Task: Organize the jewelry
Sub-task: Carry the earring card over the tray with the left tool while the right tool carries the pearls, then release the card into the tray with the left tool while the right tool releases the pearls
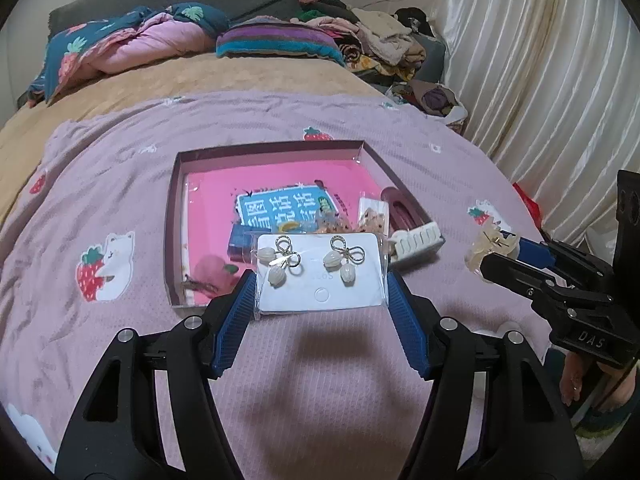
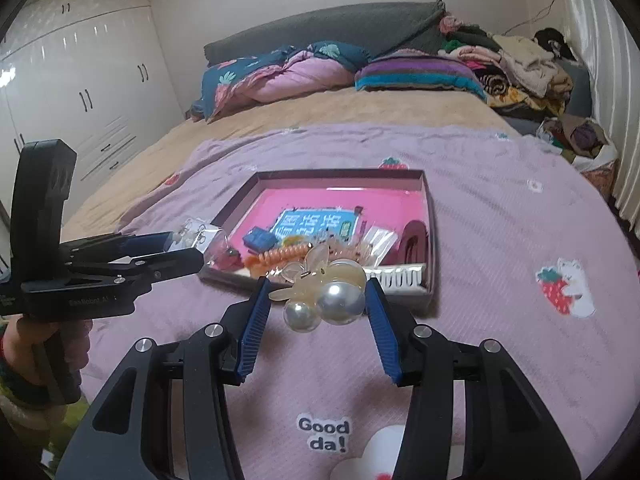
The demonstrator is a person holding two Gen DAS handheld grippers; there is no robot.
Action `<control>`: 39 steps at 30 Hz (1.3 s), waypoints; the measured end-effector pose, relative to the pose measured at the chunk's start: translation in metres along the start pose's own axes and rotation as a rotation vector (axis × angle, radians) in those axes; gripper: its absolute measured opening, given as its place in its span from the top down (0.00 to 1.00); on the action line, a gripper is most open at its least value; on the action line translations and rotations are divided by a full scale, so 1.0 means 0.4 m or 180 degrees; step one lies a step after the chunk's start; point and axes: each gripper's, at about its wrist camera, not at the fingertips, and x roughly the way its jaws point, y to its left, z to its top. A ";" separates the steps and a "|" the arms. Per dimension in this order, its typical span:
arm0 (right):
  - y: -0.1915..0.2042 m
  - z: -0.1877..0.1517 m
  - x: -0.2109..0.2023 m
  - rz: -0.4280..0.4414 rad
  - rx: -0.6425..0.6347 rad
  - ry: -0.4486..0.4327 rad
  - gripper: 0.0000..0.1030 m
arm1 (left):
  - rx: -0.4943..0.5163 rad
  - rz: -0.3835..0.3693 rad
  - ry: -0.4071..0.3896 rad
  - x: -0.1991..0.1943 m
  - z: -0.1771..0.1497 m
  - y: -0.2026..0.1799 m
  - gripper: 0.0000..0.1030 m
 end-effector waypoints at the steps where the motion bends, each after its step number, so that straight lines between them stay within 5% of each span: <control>1: 0.000 0.004 -0.002 -0.0012 -0.0010 -0.0016 0.54 | 0.0003 -0.0001 -0.0006 0.000 0.004 0.000 0.45; 25: -0.056 0.114 0.059 -0.0184 -0.0028 -0.0137 0.54 | -0.0024 0.0080 -0.0074 0.050 0.085 0.040 0.45; 39: -0.086 0.081 0.250 -0.0202 0.0016 0.0367 0.54 | -0.0197 0.0212 0.0197 0.160 0.058 0.113 0.44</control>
